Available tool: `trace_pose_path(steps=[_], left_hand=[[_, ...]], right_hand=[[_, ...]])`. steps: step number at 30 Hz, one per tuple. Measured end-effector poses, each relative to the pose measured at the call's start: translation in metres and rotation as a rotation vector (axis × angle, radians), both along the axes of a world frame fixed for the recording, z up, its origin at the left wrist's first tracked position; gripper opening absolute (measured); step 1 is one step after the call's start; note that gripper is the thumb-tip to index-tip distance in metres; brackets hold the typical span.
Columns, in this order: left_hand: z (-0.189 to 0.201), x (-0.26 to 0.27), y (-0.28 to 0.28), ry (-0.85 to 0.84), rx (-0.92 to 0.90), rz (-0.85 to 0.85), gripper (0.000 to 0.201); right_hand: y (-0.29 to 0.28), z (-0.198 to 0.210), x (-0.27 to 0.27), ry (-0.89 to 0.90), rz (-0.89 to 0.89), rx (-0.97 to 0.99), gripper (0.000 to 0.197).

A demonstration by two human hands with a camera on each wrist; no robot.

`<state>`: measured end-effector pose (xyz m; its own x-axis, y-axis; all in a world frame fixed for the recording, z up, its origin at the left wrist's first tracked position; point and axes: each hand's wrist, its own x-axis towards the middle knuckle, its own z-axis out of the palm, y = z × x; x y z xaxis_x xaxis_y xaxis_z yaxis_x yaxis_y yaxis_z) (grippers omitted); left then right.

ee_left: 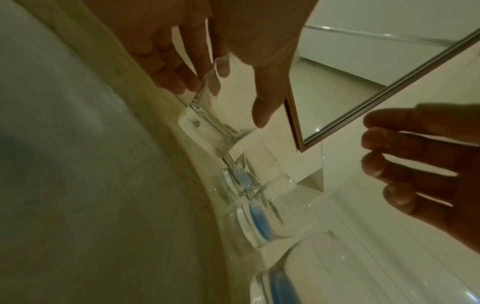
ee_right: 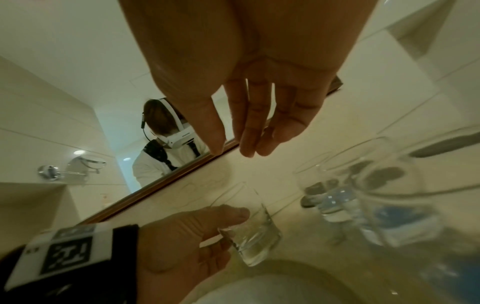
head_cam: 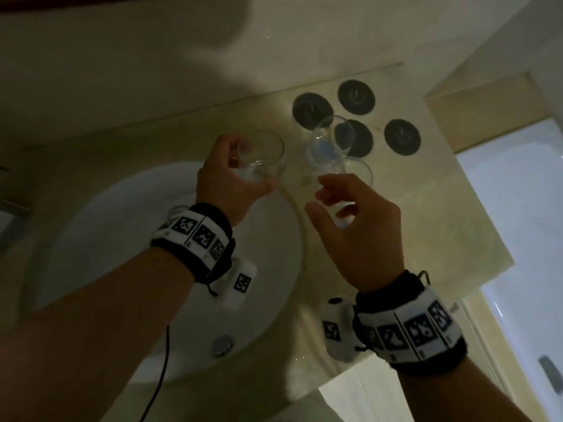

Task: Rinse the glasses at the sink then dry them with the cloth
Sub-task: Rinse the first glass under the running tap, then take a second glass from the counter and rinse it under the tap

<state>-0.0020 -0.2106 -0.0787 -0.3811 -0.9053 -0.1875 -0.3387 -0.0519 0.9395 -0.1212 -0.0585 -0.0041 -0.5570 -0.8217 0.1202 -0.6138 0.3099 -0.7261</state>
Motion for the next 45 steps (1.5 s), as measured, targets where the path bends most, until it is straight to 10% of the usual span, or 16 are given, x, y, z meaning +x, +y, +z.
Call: trace_pose_path(steps=[21,28,45], left_hand=[[-0.020,-0.065,0.023,-0.115,-0.223,0.149,0.095],[-0.007,-0.062,0.079,-0.038,-0.368,-0.372,0.016],[-0.003,-0.005,0.074,-0.029,-0.272,-0.660,0.072]], right_hand=[[0.046,-0.044,-0.058,0.011,-0.070,0.072,0.045],[0.054,-0.055,-0.061,-0.191,-0.034,0.221,0.078],[0.039,-0.036,-0.023,-0.066,0.095,0.146,0.072]])
